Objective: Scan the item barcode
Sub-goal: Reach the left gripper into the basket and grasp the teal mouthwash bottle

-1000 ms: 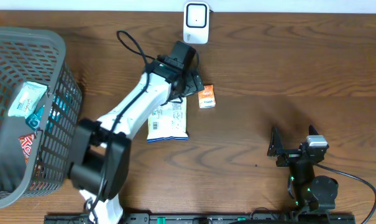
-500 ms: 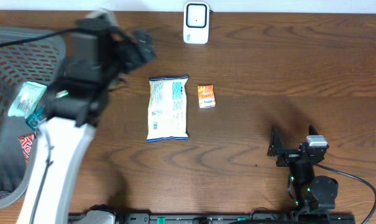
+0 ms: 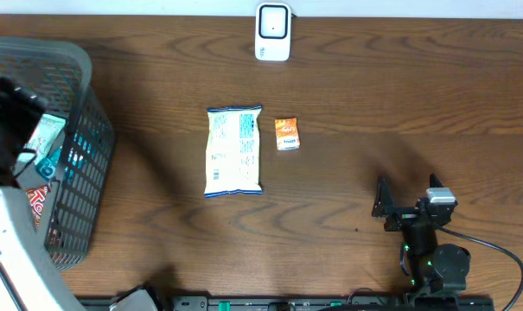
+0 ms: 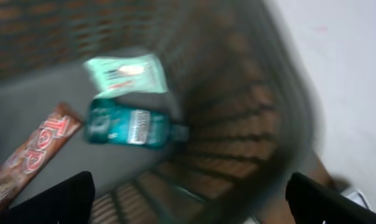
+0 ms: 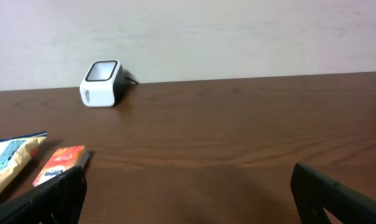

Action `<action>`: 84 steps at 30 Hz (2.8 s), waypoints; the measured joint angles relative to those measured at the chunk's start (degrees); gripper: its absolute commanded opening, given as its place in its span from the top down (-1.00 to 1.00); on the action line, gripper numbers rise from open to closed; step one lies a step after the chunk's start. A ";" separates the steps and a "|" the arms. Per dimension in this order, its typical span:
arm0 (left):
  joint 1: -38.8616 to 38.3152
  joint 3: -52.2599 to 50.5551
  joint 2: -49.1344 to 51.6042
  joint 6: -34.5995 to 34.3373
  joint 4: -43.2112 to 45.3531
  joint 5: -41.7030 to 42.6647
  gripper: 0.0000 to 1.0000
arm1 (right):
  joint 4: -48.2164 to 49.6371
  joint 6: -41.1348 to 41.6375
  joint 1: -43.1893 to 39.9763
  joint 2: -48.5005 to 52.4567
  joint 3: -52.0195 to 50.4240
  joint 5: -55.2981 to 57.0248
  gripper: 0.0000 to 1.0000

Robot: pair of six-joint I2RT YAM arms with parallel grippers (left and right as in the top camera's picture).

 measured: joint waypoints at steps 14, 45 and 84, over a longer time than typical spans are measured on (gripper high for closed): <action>6.69 -0.31 14.95 -6.47 -7.13 5.11 -0.96 | 0.02 0.00 0.00 0.00 0.00 0.00 -0.99; 2.56 -0.83 27.96 -22.86 -4.15 8.41 -0.96 | 0.02 0.00 0.00 0.00 0.00 0.00 -0.99; 0.15 -4.50 37.57 -55.39 2.51 -6.38 -0.96 | 0.00 0.00 0.00 0.00 0.00 0.00 -0.98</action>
